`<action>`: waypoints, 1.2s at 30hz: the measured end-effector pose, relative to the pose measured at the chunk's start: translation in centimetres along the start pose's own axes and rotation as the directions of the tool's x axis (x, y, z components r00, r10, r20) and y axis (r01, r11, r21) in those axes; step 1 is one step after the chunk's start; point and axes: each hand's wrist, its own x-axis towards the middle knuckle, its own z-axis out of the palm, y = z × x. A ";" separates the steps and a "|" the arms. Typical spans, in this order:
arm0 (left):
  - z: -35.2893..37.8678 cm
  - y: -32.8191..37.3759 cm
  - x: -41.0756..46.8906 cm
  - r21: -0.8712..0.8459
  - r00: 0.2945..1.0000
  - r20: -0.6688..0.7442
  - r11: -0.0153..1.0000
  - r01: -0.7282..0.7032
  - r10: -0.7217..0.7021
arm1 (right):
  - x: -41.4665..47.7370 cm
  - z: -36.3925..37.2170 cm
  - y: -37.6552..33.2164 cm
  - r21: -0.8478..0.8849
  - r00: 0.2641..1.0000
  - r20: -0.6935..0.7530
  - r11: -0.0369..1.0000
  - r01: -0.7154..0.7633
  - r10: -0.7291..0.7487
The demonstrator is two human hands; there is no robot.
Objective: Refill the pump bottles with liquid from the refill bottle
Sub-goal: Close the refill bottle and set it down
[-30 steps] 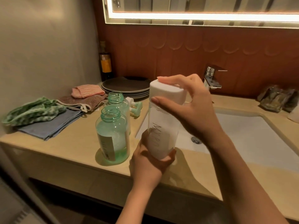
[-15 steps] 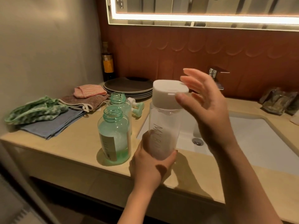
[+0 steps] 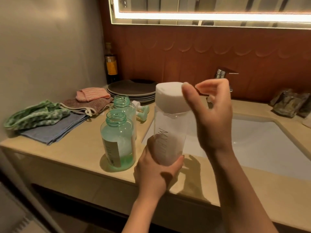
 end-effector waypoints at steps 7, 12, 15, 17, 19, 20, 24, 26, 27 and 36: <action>-0.1 0.0 0.1 -0.051 0.999 0.022 0.998 -0.042 0.043 | 2.6 -1.6 1.1 0.209 0.867 0.495 0.961 -0.180 0.055; -0.2 -0.1 -0.1 -0.051 0.991 -0.045 0.990 -0.131 0.129 | 0.3 1.0 0.2 -0.046 0.993 0.115 0.998 -0.035 0.040; -0.1 -0.2 0.0 -0.044 0.993 -0.035 0.993 -0.113 0.112 | -0.8 1.8 -0.1 -0.171 1.000 0.021 0.985 0.015 -0.012; -0.1 -0.2 0.1 -0.002 0.997 -0.029 0.998 -0.068 0.068 | -0.7 1.3 -0.2 -0.135 0.999 0.038 0.991 -0.024 0.030; 0.0 -0.1 0.2 0.001 0.999 -0.020 1.000 -0.027 0.027 | 0.2 0.1 -0.3 0.104 0.987 0.119 0.987 -0.119 0.107; 0.0 -0.1 0.2 -0.011 1.000 -0.011 1.000 -0.020 0.020 | 0.9 -0.5 -0.2 0.199 0.974 0.187 0.966 -0.167 0.130; 0.0 -0.1 0.2 -0.008 0.999 0.041 1.000 0.008 -0.008 | 3.5 -2.3 0.8 0.248 0.833 0.542 0.925 -0.289 0.114; 0.0 -0.2 0.2 -0.019 0.999 0.042 1.000 0.009 -0.008 | 3.8 -2.2 1.0 0.263 0.765 0.640 0.916 -0.303 0.070; 0.0 -0.2 0.2 -0.032 0.999 0.039 0.999 0.005 -0.004 | 3.8 -2.1 0.9 0.244 0.762 0.645 0.928 -0.280 0.060; -0.2 -0.1 -0.1 -0.066 0.990 -0.058 0.989 -0.131 0.127 | 0.7 0.7 0.2 -0.123 0.978 0.205 0.992 -0.018 0.043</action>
